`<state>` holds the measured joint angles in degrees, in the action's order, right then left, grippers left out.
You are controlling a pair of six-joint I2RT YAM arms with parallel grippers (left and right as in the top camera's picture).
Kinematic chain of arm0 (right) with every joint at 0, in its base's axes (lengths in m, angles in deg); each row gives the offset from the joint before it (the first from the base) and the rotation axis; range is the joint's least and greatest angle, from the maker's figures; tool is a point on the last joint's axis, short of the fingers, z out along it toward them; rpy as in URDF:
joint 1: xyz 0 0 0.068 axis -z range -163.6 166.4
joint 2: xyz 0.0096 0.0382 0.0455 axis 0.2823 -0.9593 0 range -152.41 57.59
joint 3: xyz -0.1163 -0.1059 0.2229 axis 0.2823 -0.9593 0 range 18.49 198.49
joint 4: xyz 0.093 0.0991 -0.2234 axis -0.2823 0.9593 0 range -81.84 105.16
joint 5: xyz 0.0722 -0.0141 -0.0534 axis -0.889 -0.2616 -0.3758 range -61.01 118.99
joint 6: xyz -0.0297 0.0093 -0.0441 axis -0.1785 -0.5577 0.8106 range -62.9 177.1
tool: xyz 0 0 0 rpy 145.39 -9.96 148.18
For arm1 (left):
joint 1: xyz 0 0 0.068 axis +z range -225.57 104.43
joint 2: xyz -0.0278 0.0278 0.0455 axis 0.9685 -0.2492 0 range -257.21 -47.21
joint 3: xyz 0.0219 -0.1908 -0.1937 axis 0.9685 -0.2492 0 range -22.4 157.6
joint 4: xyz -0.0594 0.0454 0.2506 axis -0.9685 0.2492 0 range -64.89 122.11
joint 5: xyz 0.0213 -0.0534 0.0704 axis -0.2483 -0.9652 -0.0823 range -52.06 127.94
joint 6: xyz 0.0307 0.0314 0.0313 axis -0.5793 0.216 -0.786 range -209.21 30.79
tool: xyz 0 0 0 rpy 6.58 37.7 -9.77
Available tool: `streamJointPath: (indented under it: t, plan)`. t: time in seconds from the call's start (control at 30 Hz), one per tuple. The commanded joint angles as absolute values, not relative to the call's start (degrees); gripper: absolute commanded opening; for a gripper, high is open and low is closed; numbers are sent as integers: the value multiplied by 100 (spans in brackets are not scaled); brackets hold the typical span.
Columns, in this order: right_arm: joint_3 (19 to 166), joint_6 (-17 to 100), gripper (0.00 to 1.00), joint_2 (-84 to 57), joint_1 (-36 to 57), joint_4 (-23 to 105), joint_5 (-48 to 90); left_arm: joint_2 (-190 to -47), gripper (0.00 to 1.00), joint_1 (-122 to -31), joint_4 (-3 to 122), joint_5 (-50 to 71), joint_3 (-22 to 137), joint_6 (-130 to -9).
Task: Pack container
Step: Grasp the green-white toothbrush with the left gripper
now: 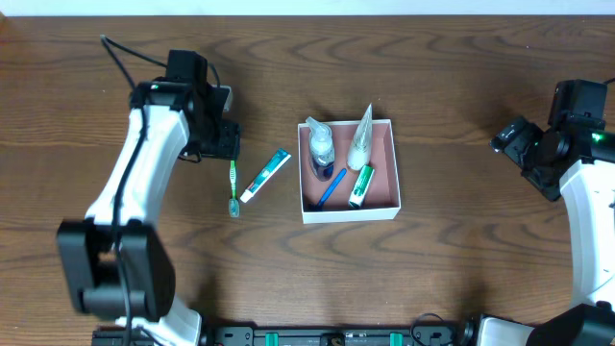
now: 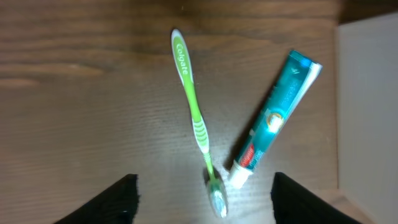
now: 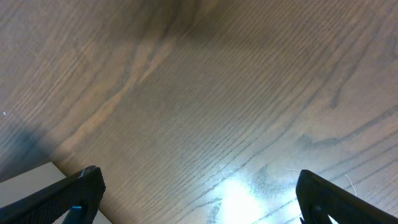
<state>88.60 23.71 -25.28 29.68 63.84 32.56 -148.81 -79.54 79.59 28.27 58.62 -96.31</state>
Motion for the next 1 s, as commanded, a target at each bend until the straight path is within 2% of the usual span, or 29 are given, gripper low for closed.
streamJointPath:
  t: [0.0,0.03,0.4,0.5,0.67,0.77,0.8,0.97]
  plan:
    - [8877,2461,99,-2504,2994,6386,3282,-15417,63,-7949,7878,2700,5796,-9294]
    - [8877,2461,99,-2504,2994,6388,3282,-15552,57,-7949,7867,2700,5796,-9272]
    - [8877,2461,99,-2504,2994,6388,3280,-16634,44,-7949,7852,2702,5796,-9058]
    - [8877,2461,99,-2504,2994,6386,3282,-16682,36,-7949,7845,2702,5796,-9060]
    - [8877,2461,99,-2504,2994,6386,3280,-16682,29,-7949,7786,2704,5796,-9062]
    - [8877,2461,99,-2504,2996,6388,3282,-16680,12,-7949,7815,2704,5796,-9062]
    - [8877,2461,99,-2504,2994,6388,3280,-16671,10,-7949,7843,2704,5798,-9062]
    - [8877,2461,99,-2504,2994,6386,3282,-16381,6,-7949,8289,2748,5966,-9069]
